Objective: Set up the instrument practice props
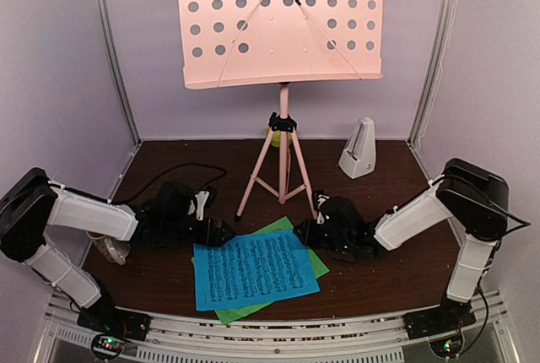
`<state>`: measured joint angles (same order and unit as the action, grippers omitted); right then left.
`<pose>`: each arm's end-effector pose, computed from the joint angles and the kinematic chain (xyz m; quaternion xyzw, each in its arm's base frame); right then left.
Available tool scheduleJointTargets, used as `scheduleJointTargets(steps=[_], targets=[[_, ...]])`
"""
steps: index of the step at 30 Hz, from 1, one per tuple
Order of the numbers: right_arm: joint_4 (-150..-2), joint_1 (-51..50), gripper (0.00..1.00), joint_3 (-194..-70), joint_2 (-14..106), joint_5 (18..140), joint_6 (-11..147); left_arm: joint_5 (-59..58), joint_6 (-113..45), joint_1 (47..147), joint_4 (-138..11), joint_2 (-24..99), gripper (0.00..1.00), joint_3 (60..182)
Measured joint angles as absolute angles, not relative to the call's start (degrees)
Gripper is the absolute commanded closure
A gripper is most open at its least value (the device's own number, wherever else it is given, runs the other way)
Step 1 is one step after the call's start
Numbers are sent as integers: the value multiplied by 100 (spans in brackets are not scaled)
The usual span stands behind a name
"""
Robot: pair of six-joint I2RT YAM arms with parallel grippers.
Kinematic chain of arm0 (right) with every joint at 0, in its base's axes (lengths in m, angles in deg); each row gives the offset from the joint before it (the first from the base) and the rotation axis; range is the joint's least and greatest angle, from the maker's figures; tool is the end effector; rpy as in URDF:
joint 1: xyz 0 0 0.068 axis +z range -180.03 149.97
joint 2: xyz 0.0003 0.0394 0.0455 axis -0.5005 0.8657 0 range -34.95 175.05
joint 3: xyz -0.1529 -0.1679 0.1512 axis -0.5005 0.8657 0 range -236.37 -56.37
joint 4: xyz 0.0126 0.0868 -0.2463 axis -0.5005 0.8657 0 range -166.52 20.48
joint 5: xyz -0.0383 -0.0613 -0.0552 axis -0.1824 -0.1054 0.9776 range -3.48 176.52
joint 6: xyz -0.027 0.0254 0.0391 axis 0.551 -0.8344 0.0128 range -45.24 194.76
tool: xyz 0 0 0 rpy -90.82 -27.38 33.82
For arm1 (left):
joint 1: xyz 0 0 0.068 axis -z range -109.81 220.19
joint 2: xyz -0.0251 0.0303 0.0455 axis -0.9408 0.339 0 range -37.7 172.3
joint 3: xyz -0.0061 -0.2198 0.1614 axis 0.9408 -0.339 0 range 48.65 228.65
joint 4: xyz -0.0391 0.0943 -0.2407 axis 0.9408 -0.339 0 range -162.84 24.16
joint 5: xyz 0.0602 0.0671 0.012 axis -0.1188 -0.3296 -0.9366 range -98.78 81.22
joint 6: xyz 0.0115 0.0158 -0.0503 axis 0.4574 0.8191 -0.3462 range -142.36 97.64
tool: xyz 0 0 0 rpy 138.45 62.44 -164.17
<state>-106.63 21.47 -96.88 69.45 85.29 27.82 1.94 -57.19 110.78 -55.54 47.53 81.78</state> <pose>0.2100 0.2654 0.1147 -0.0401 0.8811 0.3629 0.3006 0.2061 -0.1854 0.1474 0.0838 0.9058 -0.3162 0.2694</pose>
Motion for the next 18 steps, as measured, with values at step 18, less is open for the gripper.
scheduleJointTargets(steps=[18], targets=[[-11329, 2149, 100, -9087, 6877, 8271, 2668, 98, -6038, 11078, -5552, 4329, 24, 7966]])
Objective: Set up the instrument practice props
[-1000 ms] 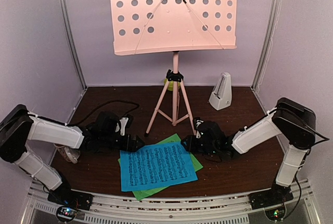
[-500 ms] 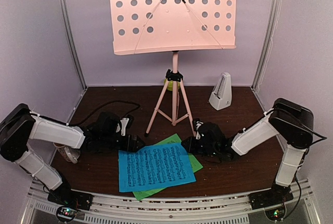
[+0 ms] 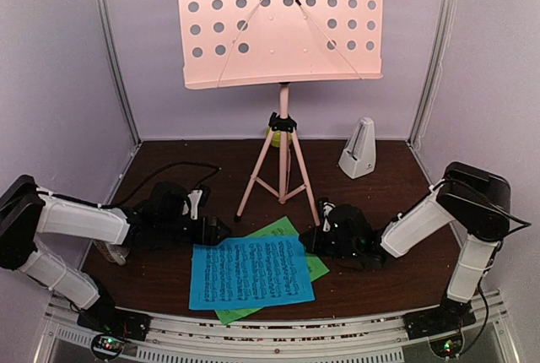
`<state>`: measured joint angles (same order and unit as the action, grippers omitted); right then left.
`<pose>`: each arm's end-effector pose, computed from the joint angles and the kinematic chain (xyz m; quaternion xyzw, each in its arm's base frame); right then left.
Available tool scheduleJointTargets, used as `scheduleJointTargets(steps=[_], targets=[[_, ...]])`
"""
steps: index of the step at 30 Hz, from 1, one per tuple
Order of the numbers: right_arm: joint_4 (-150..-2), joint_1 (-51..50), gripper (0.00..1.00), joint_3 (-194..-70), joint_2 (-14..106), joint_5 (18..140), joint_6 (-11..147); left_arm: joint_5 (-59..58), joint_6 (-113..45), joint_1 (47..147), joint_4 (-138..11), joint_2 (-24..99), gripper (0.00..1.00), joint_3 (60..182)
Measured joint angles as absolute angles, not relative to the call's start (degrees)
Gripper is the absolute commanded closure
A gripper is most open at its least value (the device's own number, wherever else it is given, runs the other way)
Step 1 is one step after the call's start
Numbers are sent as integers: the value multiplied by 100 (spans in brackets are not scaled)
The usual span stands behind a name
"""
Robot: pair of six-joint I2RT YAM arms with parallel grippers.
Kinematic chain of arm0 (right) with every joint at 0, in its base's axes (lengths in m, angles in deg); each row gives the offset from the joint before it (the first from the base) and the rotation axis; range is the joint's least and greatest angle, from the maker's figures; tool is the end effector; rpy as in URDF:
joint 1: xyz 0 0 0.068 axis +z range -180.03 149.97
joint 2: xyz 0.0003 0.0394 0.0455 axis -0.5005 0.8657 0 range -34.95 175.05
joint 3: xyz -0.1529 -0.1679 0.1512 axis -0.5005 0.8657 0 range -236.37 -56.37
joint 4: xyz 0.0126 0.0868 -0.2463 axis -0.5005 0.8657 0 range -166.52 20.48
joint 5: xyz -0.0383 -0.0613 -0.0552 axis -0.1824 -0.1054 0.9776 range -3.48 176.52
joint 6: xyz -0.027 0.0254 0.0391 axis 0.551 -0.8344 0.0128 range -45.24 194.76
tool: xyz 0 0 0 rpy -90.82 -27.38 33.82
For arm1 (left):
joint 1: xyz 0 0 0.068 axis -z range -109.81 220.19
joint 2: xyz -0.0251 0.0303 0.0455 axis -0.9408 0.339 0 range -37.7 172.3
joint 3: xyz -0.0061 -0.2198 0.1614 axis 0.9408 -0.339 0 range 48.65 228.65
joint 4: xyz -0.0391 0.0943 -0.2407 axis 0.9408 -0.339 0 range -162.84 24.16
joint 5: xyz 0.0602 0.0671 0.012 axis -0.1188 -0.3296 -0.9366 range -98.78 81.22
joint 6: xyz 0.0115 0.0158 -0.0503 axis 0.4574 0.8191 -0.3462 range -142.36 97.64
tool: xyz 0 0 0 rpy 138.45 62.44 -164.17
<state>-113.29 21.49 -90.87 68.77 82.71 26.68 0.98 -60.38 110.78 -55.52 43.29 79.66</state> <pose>0.1960 0.2505 0.1035 -0.0423 0.8752 0.3862 0.2883 0.1981 -0.1778 0.1555 0.0565 0.9007 -0.3280 0.2791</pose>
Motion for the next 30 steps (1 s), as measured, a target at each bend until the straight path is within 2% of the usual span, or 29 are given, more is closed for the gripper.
scheduleJointTargets(steps=[7, 21, 30], targets=[[-11354, 2169, 100, -8877, 6602, 8288, 2655, -267, -6947, 11078, -5799, 3018, 26, 7118], [-11262, 2219, 100, -8307, 6250, 8408, 2526, 2, -8202, 11205, -6756, 1853, 34, 6156], [-11253, 2379, 100, -8246, 6244, 8474, 2437, 268, -8811, 11835, -6940, 1171, 42, 5784]])
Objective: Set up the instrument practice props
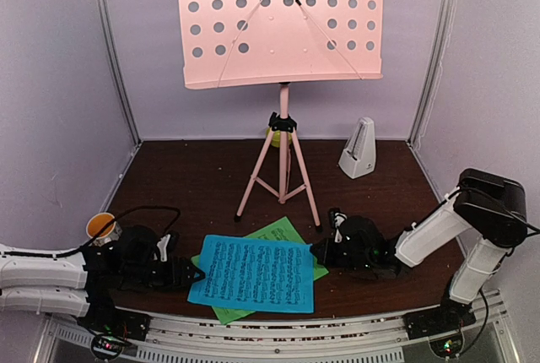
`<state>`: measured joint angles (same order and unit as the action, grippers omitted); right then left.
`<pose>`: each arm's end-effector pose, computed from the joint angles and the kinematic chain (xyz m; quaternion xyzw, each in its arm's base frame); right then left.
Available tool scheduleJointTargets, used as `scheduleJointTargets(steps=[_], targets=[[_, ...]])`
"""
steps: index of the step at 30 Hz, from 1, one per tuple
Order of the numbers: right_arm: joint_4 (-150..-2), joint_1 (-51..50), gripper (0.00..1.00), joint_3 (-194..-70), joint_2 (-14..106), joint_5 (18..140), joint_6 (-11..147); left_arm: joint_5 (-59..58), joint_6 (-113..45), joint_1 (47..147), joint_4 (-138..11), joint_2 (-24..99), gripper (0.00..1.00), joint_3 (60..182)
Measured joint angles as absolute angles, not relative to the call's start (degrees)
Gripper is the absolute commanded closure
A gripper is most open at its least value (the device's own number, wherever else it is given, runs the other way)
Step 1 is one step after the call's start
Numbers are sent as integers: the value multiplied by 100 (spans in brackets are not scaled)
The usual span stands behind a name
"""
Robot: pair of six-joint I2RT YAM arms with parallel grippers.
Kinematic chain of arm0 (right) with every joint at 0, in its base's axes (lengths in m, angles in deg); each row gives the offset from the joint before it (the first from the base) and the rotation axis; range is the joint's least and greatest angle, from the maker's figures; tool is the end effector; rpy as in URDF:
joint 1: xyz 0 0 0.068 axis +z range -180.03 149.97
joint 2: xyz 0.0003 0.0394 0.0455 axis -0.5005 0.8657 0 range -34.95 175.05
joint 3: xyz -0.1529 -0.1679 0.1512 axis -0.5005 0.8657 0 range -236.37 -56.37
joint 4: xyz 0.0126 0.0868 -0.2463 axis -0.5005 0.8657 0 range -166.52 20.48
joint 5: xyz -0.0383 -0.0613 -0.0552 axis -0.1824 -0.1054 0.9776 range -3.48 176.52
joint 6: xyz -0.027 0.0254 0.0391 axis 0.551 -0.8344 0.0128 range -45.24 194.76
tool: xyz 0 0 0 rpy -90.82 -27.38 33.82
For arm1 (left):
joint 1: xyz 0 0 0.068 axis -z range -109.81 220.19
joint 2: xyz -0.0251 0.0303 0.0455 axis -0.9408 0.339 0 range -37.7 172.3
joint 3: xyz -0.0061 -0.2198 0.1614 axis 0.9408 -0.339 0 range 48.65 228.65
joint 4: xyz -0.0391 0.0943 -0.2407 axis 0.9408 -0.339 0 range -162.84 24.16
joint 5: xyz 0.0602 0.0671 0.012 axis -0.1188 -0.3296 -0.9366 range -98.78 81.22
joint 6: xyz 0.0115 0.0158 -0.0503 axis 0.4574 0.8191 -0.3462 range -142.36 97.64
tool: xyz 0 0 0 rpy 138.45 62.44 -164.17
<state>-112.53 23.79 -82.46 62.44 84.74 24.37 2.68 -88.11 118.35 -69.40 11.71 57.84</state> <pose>0.1636 0.2257 0.0992 -0.0337 0.8875 0.3710 0.2713 0.0965 -0.1185 0.1261 -0.1011 0.9104 -0.3775 0.1360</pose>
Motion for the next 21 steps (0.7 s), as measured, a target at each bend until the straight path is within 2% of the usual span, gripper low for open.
scheduleJointTargets(steps=[4, 12, 14, 18, 21], targets=[[-11268, 2449, 100, -8235, 6244, 8509, 2388, 308, -9037, 12097, -6935, 1145, 45, 5765], [-11279, 2497, 100, -8224, 6244, 8529, 2369, 251, -9281, 12132, -6911, 1206, 63, 5730], [-11279, 2501, 100, -8224, 6244, 8531, 2369, 170, -9373, 12139, -6994, 1066, 61, 5686], [-11281, 2523, 100, -8222, 6244, 8537, 2369, 37, -9587, 12141, -7034, 681, 43, 5542], [-11284, 2527, 100, -8222, 6244, 8537, 2367, 4, -9778, 12141, -6905, 511, 38, 5411]])
